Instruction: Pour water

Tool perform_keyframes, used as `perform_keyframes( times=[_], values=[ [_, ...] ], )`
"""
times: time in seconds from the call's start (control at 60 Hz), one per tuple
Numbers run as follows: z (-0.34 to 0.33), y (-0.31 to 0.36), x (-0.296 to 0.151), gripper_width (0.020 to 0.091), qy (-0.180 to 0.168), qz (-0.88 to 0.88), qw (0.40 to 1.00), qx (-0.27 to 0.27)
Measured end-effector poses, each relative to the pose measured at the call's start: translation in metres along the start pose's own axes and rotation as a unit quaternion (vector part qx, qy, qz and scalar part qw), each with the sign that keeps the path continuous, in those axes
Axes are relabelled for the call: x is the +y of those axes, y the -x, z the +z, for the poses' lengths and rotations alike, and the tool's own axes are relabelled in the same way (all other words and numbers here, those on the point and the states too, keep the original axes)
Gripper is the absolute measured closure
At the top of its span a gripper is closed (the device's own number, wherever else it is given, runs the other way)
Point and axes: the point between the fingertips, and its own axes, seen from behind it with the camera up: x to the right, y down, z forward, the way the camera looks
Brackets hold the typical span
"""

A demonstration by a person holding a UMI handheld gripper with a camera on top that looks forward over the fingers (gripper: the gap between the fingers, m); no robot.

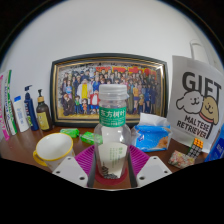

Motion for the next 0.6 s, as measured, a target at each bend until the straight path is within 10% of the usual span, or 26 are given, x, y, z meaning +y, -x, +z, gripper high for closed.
perform_keyframes(
  times=[0.1,0.217,0.6],
  values=[
    [-0.002,0.000,0.003,0.0547,0.013,0.000,1.000,-0.003],
    [-0.016,0.002,0.008,0.0234,0.041,0.008,0.999,-0.005],
    [-0.156,0.026,0.007,0.0248,0.117,-0.007,0.992,0.047]
  ],
)
